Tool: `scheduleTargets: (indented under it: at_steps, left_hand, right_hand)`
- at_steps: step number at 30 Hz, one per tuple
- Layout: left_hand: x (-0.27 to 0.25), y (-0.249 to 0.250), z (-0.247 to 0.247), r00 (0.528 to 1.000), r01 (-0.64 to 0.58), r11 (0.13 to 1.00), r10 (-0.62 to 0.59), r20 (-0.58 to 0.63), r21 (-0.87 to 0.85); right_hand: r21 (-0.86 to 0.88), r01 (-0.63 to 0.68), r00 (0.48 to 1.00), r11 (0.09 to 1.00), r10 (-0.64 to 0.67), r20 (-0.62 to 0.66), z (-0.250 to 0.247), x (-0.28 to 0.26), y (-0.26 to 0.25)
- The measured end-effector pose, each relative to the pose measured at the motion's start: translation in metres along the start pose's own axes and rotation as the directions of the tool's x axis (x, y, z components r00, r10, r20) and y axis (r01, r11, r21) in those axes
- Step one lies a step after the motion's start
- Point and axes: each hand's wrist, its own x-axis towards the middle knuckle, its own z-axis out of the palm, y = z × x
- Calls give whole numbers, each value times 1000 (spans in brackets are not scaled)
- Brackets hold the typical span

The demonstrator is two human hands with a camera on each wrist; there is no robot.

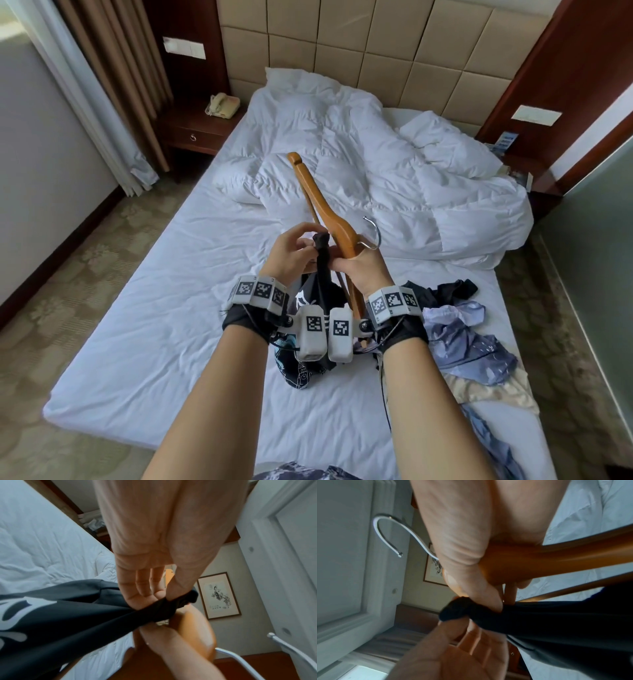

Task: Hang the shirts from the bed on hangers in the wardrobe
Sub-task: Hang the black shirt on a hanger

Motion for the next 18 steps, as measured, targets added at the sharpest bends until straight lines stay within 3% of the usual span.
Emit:
scheduleTargets:
  at_steps: [8, 12, 18]
  left_hand:
    - [3, 6, 2, 999, 35, 998, -36, -21, -47]
    - [7, 2, 2, 994, 80, 993, -86, -63, -91]
    - [16, -5, 1, 985, 86, 996, -80, -155, 30]
  right_hand:
    - [-61, -34, 999, 998, 35, 27, 2, 2, 10]
    - [-63, -38, 998, 997, 34, -57, 0, 4, 11]
    - [-37, -30, 971, 999, 21, -237, -7, 7, 14]
